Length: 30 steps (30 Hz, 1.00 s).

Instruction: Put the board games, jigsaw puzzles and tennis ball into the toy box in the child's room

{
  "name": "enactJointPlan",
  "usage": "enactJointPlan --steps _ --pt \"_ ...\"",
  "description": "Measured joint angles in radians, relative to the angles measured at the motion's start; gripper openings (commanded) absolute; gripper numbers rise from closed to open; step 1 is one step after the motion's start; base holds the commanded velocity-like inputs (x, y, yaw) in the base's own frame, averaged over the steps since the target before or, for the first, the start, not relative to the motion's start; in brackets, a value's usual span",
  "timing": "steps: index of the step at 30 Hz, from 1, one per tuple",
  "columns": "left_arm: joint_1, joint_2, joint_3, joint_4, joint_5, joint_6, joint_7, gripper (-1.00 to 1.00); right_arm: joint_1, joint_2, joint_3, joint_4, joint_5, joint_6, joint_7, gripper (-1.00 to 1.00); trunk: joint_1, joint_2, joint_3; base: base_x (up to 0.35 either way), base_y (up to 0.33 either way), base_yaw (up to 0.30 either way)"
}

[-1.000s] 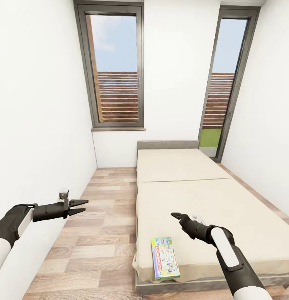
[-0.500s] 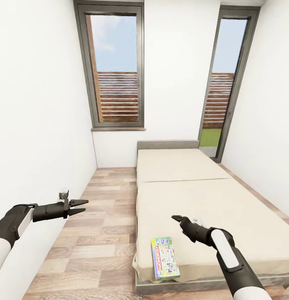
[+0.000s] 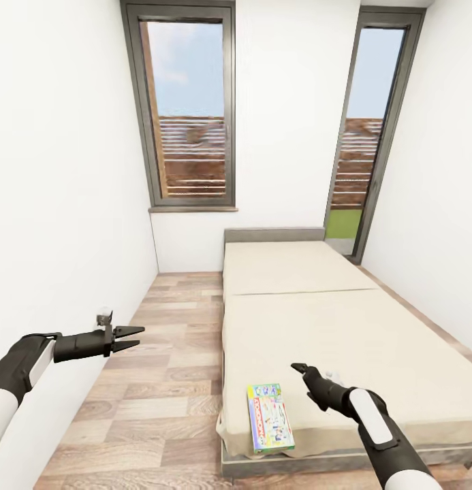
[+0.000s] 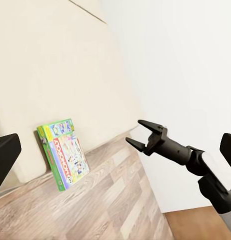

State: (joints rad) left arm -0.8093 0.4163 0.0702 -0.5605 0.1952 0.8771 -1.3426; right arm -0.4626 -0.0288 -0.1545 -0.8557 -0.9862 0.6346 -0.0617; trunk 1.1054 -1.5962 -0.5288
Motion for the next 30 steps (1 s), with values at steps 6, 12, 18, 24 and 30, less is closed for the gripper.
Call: enactJointPlan --steps 6,12,18,24,30 --pt "0.000 -0.002 0.000 0.000 0.000 0.000 0.001 1.00 0.000 -0.002 -0.079 0.032 -0.001 -0.028 0.002 1.00 0.023 -0.042 -0.019 0.000 0.000 0.000" --pt "0.000 -0.002 0.000 0.000 0.000 0.000 0.001 1.00 0.013 -0.005 -0.170 0.073 0.002 -0.041 0.005 1.00 0.046 -0.084 -0.038 0.000 0.000 0.000" --pt "0.000 -0.002 0.000 0.001 0.000 0.000 0.001 1.00 0.014 -0.006 -0.179 0.133 0.008 -0.051 0.030 1.00 0.069 -0.126 -0.056 0.000 0.000 0.000" --pt "0.000 -0.005 0.002 0.000 0.001 -0.001 0.000 1.00 0.013 -0.004 -0.176 0.145 0.009 -0.125 0.038 1.00 0.092 -0.168 -0.075 0.000 0.000 0.000" --pt "0.000 -0.006 0.002 0.001 0.002 -0.003 0.000 1.00 0.012 -0.006 -0.182 0.221 -0.003 -0.149 0.044 1.00 0.115 -0.210 -0.094 0.000 0.000 0.000"
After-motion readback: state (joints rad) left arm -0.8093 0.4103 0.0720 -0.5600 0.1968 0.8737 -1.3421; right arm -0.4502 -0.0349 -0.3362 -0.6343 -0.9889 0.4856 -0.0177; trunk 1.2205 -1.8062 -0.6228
